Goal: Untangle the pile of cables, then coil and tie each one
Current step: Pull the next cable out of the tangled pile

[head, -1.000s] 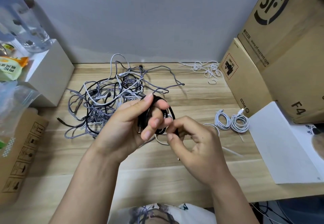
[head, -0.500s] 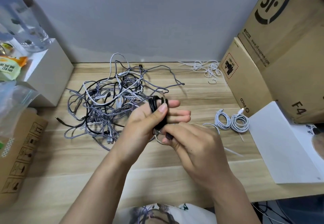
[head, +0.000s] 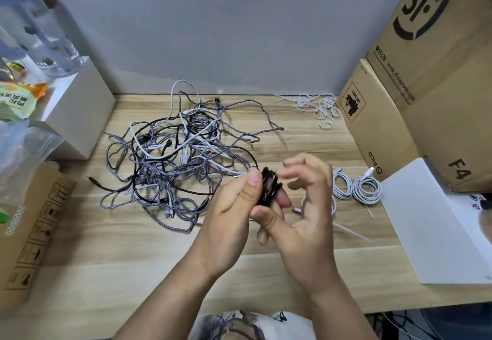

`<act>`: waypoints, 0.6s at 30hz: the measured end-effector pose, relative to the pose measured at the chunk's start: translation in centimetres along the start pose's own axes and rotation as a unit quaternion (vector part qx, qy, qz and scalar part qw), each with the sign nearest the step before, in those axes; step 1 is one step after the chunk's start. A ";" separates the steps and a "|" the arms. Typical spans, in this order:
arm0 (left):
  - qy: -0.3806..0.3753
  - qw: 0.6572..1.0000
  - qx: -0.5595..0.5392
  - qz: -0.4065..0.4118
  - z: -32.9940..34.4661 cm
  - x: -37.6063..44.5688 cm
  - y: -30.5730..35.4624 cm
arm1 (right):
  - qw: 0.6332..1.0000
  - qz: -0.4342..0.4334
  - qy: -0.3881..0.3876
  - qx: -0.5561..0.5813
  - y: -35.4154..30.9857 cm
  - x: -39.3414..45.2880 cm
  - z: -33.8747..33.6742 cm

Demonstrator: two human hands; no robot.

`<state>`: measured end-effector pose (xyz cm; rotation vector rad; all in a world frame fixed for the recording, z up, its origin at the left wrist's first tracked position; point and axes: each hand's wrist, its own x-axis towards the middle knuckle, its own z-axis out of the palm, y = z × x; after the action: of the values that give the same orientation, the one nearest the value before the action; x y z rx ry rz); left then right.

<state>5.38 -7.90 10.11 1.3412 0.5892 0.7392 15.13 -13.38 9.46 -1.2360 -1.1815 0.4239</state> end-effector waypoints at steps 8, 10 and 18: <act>-0.091 0.995 -0.002 -0.048 -0.1 -0.7 0.9 | 0.959 0.144 -0.225 0.098 -0.6 0.6 -1.8; -0.086 0.993 -0.002 -0.077 0.0 -0.7 1.3 | 0.975 0.096 -0.202 0.004 -0.4 0.4 -1.6; 0.118 0.987 -0.042 -0.097 1.2 0.2 1.5 | 0.985 -0.026 0.041 -0.165 0.4 0.1 1.3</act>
<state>6.19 -8.37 11.80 1.1078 0.8561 0.7593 14.20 -12.48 8.96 -1.4872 -1.2427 0.1384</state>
